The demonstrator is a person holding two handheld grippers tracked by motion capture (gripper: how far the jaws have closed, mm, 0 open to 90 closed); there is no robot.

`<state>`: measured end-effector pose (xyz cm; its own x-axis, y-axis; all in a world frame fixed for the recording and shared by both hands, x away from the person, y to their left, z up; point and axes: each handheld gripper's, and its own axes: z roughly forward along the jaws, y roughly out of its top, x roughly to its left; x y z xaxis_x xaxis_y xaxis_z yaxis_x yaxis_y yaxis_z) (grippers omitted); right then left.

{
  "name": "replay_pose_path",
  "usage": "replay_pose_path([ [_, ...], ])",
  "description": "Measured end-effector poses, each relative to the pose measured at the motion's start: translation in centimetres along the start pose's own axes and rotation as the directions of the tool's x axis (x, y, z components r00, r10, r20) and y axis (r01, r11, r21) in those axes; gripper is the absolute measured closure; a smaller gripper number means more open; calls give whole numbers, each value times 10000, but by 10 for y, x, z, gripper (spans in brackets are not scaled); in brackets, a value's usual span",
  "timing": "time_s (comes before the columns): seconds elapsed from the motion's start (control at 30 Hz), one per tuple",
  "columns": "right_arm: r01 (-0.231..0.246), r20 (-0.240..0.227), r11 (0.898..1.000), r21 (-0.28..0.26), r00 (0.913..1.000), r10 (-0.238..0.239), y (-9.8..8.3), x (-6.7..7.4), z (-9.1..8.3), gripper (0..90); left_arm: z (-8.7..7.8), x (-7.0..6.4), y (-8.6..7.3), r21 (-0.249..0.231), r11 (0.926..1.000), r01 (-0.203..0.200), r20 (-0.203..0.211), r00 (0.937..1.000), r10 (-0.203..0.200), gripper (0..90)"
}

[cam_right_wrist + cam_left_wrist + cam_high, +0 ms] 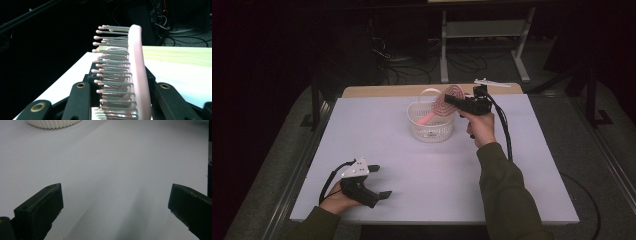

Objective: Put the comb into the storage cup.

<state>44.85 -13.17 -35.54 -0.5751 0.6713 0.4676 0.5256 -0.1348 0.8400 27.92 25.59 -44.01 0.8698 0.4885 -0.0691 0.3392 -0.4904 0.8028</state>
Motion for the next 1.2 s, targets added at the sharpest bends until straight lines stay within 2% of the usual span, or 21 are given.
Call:
replay_pose_path([
  [0.47,30,217,9998,192,9998,-34,-7,-1,11,633,1,-1,0,31,10000,-15,72,10000,15,0],
  [1.2,-347,251,9989,330,9991,339,-14,-9,15,625,2,-2,-1,80,10000,-38,161,9999,37,0],
])
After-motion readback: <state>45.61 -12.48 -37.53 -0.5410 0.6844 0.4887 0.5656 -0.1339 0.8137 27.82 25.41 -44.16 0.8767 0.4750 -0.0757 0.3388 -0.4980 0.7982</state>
